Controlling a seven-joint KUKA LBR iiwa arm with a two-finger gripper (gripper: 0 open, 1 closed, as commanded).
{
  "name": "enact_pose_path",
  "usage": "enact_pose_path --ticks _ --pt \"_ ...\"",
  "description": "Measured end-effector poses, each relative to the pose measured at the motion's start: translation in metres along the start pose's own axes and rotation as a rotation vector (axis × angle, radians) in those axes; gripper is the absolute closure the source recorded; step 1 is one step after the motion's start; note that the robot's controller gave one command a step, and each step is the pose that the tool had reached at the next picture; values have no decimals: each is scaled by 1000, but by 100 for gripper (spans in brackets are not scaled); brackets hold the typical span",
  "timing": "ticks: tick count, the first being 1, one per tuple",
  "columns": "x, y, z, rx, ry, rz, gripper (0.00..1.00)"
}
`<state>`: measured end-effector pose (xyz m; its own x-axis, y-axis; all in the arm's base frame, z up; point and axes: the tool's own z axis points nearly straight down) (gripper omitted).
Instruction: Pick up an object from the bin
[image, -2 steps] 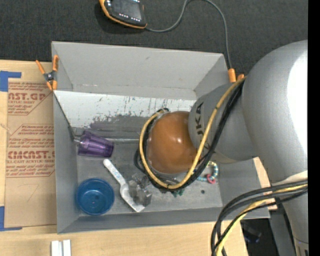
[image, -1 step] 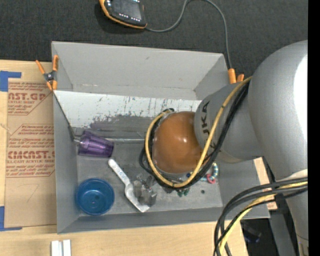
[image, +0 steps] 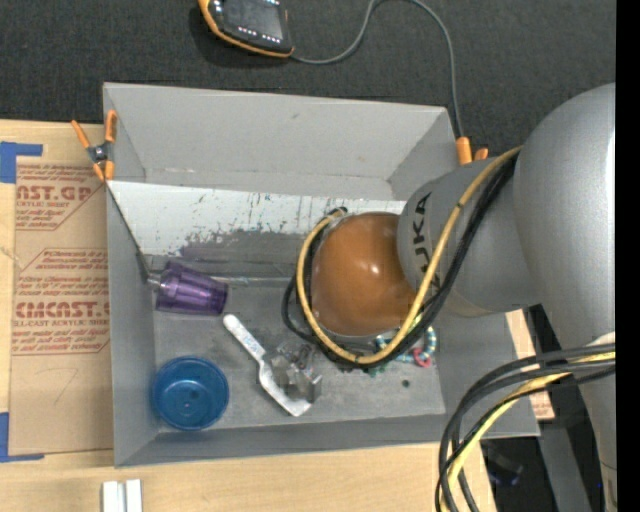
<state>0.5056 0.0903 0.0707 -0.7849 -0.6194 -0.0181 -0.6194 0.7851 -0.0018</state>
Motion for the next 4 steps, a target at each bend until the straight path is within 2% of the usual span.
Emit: enact_pose_path --ticks 1,2,4 --pt "0 1 0 0 -4 -51 100" --pt "11 -4 0 -1 -3 -197 0" --pt "14 -1 -1 -3 -4 -203 0"
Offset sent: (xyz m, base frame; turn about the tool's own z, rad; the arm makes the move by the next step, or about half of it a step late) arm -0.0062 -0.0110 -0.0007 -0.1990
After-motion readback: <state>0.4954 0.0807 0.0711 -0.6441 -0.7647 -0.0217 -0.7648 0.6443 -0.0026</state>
